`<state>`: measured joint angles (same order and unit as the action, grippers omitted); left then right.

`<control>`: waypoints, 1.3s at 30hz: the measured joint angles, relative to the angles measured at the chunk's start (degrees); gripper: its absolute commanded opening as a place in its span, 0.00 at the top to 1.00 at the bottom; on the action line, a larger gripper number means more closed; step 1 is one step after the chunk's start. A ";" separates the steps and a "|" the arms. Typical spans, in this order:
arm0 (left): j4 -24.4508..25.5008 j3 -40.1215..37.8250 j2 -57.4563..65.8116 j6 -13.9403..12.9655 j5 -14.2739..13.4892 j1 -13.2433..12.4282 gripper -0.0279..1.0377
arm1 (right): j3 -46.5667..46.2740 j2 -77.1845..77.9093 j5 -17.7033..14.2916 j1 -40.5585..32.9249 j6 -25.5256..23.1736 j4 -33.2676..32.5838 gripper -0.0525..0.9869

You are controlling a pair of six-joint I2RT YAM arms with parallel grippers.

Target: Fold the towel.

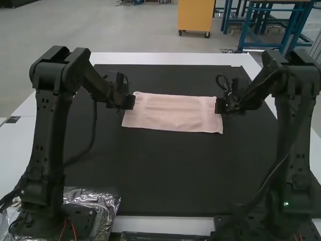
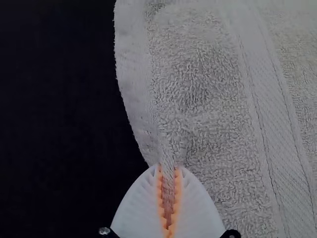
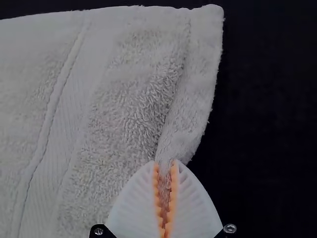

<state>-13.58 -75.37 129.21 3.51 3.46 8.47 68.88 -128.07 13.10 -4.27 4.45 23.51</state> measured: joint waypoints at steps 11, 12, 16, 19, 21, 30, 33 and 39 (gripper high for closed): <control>0.50 1.81 -7.43 -0.24 2.14 -0.72 0.96 | -3.21 6.86 0.02 0.24 0.00 0.52 0.97; 0.55 1.95 -8.24 -0.26 2.23 -0.79 0.96 | -3.69 7.54 0.04 0.35 0.00 0.57 0.98; 0.83 4.33 -11.23 -0.85 2.86 -1.36 0.96 | -6.10 9.27 0.50 0.94 -0.02 0.59 0.97; 1.11 6.40 -12.26 -1.40 3.19 -1.40 0.96 | -8.17 10.25 0.90 0.98 -0.07 0.55 0.98; 1.25 7.67 -12.55 -1.97 3.28 -1.40 0.96 | -9.40 11.26 1.14 0.98 -0.13 0.52 0.97; 1.16 13.38 -17.27 -3.69 3.45 -1.40 0.96 | -13.97 16.74 2.14 0.98 -0.17 0.55 0.97; 0.55 15.28 -19.10 -3.93 3.63 -1.44 0.96 | -15.93 18.27 2.32 0.98 -0.17 0.52 0.97; 0.07 18.80 -21.09 -4.44 4.13 -2.34 0.96 | -19.89 21.73 3.69 1.01 -0.85 0.35 0.98</control>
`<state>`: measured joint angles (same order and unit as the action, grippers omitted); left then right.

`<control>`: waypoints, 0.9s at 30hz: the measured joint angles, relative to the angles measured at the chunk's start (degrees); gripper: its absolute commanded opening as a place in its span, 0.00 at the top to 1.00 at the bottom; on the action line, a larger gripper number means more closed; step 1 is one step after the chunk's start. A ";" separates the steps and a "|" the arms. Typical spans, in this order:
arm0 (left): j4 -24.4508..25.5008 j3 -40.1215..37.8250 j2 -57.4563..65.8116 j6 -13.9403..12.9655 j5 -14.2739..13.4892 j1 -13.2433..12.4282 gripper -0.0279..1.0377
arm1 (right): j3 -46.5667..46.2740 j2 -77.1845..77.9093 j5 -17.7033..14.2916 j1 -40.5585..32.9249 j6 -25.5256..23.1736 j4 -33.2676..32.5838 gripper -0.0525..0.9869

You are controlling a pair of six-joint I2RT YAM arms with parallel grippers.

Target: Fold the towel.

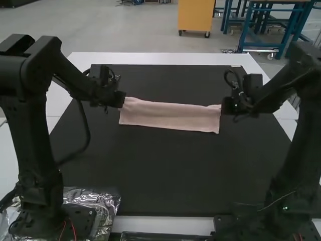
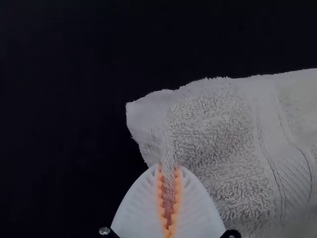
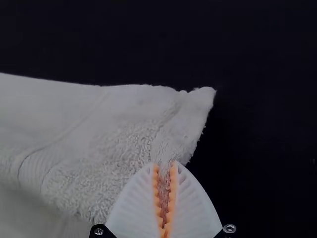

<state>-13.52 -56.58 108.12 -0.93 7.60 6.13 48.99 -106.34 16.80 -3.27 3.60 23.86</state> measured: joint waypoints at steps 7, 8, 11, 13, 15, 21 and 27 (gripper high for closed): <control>-0.04 2.89 -2.49 -0.81 0.52 -0.79 0.96 | -4.42 3.39 1.46 -0.02 -0.85 0.00 0.97; -0.11 3.34 -2.89 -0.83 0.66 -1.01 0.96 | -4.94 3.54 1.75 -0.04 -1.01 0.00 0.97; -0.96 4.98 -3.37 -1.03 1.16 -1.66 0.96 | -6.69 3.67 2.49 -0.04 -1.40 0.02 0.97; -1.66 6.58 -3.37 -1.18 1.46 -1.99 0.96 | -8.11 3.67 2.84 -0.13 -1.49 0.07 0.97; -2.71 8.61 -3.37 -1.22 1.49 -2.16 0.96 | -9.57 3.69 3.21 -0.42 -1.64 0.11 0.97; -6.91 14.86 -3.34 -1.42 1.36 -2.69 0.68 | -12.79 3.67 3.54 -1.60 -2.10 0.87 0.53; -9.07 17.07 -3.37 -1.60 -0.35 -4.07 0.05 | -12.98 3.67 3.04 -1.75 -3.19 1.27 0.08</control>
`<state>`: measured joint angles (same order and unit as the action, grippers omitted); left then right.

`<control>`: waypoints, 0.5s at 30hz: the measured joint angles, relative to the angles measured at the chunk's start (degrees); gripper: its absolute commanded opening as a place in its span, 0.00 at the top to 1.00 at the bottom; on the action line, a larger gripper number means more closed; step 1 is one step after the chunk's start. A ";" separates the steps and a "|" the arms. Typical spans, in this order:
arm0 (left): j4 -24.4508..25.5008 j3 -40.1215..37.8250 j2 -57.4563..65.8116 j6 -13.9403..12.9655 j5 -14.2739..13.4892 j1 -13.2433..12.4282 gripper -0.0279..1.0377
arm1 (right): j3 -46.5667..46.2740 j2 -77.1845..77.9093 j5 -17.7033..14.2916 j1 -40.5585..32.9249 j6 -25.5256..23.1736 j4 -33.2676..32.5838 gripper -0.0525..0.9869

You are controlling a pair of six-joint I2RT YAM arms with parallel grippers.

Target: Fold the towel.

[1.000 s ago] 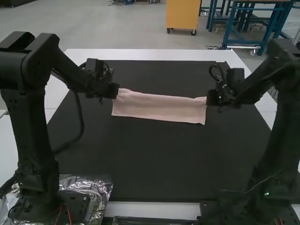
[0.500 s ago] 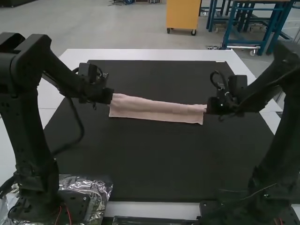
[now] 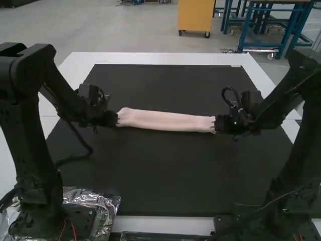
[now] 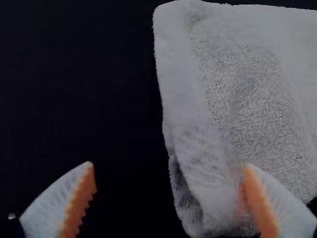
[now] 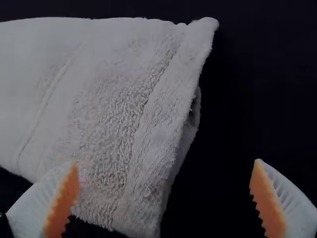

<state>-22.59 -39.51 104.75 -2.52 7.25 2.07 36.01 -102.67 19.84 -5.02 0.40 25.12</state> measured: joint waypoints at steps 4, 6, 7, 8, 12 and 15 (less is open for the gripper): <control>-0.02 0.00 0.00 0.17 -0.35 -0.17 0.05 | 0.39 0.00 -0.13 0.00 -0.66 0.02 0.08; -0.44 0.00 -0.09 0.22 -0.37 -0.17 0.05 | 0.81 0.00 -0.17 -0.04 -0.98 0.02 0.08; -0.72 0.00 -0.11 0.26 -0.37 -0.17 0.05 | 1.09 0.00 -0.24 -0.11 -1.14 0.02 0.08; -0.83 0.00 -0.15 0.39 -0.37 -0.20 0.05 | 1.42 0.00 -0.28 -0.17 -1.27 0.02 0.08; -0.87 -0.02 -1.09 0.90 -0.37 -0.20 0.06 | 2.51 0.00 -0.33 -0.98 -1.44 0.50 0.08; -0.90 -0.50 -2.08 1.29 -0.37 -0.24 0.06 | 3.02 0.00 -0.61 -1.77 -1.51 0.74 0.08</control>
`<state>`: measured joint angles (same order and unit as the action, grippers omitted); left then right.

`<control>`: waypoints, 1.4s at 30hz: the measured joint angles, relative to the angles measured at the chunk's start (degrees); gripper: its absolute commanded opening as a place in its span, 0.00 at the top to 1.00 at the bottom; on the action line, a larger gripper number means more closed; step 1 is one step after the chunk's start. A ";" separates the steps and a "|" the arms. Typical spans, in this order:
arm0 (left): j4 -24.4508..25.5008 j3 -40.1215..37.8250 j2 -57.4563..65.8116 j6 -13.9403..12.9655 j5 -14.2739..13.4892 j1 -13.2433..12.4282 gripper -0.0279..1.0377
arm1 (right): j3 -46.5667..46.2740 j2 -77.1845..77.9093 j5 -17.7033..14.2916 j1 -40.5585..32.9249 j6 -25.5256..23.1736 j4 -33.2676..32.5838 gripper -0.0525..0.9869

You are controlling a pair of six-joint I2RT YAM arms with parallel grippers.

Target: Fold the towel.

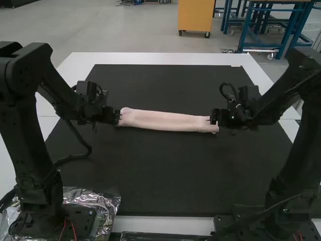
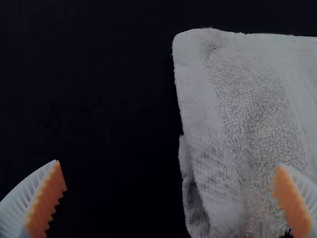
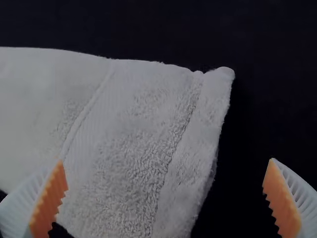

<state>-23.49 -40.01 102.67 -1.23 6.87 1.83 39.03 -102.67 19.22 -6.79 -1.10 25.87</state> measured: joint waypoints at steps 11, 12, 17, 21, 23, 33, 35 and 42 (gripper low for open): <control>0.04 -1.90 -2.58 2.19 -0.02 -0.70 0.06 | 0.90 -5.07 -1.60 -2.60 0.17 2.21 0.08; 0.07 -1.88 -3.02 2.21 -0.02 -0.70 0.06 | 0.87 -5.35 -1.92 -2.80 0.24 2.58 0.08; 0.33 -1.88 -3.74 2.45 -0.02 -0.70 0.06 | 1.33 -5.92 -2.51 -3.04 0.44 2.64 0.59; 0.92 -1.88 -3.74 2.58 -0.02 -0.70 0.06 | 1.53 -7.32 -2.93 -3.28 0.68 3.19 0.98; 0.98 -1.88 -3.76 2.58 -0.02 -0.70 0.06 | 1.53 -7.43 -2.60 -3.28 0.87 3.23 0.98; 0.63 -1.88 -6.32 2.58 -0.02 -0.70 0.06 | -0.70 3.91 -1.20 6.99 2.14 -2.58 0.98; 0.61 -1.92 -6.36 2.58 -0.02 -0.70 0.06 | -0.70 7.34 -1.11 9.25 3.08 -3.85 0.98; 0.00 -3.39 -6.36 2.34 -1.11 -0.70 0.06 | 0.35 10.34 -0.52 8.22 4.33 -6.60 0.98</control>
<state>-23.49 -43.40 96.31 1.10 5.76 1.13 39.38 -92.33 18.70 1.43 3.22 19.27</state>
